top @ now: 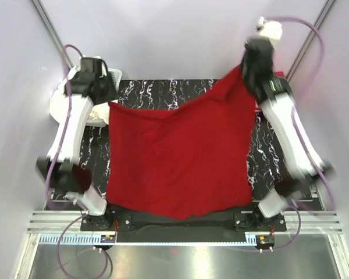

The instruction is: Fold and stack the t-shirts

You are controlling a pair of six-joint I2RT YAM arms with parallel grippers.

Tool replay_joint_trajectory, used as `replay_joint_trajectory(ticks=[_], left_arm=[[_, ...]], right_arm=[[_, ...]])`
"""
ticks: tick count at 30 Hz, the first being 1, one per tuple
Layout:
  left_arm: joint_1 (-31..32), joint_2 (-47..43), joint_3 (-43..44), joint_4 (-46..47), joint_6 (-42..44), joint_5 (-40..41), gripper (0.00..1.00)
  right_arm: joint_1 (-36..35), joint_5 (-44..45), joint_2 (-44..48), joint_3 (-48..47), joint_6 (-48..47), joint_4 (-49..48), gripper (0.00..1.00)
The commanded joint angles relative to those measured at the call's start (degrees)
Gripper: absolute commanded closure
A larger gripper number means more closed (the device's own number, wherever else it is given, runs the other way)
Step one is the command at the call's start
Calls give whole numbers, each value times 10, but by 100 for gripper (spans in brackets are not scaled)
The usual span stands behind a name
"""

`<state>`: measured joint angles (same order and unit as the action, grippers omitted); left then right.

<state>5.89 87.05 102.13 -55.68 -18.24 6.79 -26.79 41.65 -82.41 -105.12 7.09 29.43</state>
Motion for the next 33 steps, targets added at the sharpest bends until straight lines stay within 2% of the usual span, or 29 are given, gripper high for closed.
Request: replay_joint_trajectory(ticks=[1,2,3,4,5,7,9,12,17,18,22,27,33], left_arm=[[-38,120,88,3,-19,-64,18],[-37,164,110,-14,-23,-64,7],[-29,168,114,-11,-26,-80,1],[-23,161,86,3,-25,-79,1],[-19,127,64,19,-24,-79,1],[-13,90,-6,63,-23,-91,1],[-7,53,-31,66,-25,-88,1],[7,-1,-75,52,-23,-74,1],[15,-127,-234,93,-22,-70,1],[15,-138,-256,101,-21,-56,1],[15,-159,-358,129,-20,-54,1],[15,-142,-422,195,-41,-64,1],[15,-44,-391,219,-70,-48,1]], right_arm=[[147,-277,-304,-413,104,271,50],[152,-309,-520,-592,100,451,31],[151,-325,-570,-656,99,454,1],[150,-341,-518,-516,101,385,0],[148,-370,-397,-381,106,221,1],[148,-385,-310,-152,130,119,0],[147,-412,-267,-112,135,103,0],[141,-414,-241,-81,133,138,0],[140,-412,-112,108,145,70,0],[140,-414,-97,153,150,63,0],[132,-456,-62,236,173,32,0],[114,-486,-100,269,173,-12,0],[104,-511,-224,192,157,-23,0]])
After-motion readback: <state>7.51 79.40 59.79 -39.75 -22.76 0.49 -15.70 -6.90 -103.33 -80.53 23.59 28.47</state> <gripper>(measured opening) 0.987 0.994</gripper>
